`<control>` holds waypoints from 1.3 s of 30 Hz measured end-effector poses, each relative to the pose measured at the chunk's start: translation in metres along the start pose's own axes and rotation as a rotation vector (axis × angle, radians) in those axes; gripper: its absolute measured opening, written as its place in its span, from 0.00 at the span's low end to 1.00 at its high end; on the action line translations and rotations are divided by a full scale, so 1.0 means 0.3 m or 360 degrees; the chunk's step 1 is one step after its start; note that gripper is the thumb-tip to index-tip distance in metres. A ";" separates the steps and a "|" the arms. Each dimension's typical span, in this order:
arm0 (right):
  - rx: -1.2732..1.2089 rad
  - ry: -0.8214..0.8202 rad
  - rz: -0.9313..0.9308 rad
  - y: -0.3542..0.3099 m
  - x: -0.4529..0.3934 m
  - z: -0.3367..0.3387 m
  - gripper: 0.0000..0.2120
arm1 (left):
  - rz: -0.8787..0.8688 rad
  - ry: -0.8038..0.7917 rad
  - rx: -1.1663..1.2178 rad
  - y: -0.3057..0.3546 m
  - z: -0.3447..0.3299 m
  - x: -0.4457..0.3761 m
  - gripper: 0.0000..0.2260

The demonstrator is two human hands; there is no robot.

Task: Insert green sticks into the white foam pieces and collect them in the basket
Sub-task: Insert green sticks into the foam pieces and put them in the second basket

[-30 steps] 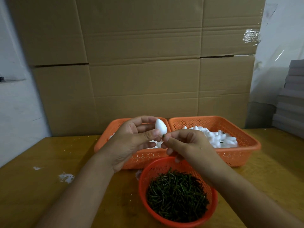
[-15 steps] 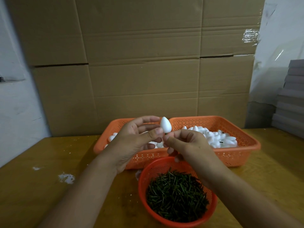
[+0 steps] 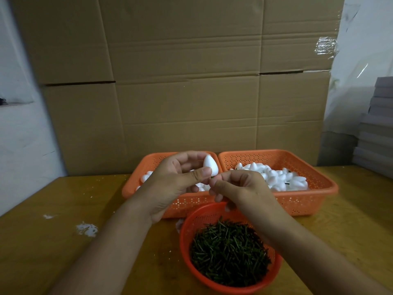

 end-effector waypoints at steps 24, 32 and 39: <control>-0.0078 0.0014 -0.0071 0.005 -0.003 0.000 0.08 | -0.0077 0.0071 -0.0064 0.008 -0.009 0.001 0.19; -0.0092 0.0029 -0.0075 0.010 -0.006 0.000 0.10 | -0.0030 0.0028 0.0020 0.002 -0.003 -0.001 0.20; -0.0079 0.0113 -0.0020 0.008 -0.007 0.004 0.09 | -0.0048 0.0044 -0.0050 0.006 -0.010 0.002 0.19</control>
Point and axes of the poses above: each hand's wrist, its own x-axis away from the middle knuckle, its own z-axis out of the back of the hand, y = z × x, the point moved 3 cm from there along -x, towards the middle knuckle, and after that the axes turned 9 degrees about y, right-handed, at the moved point
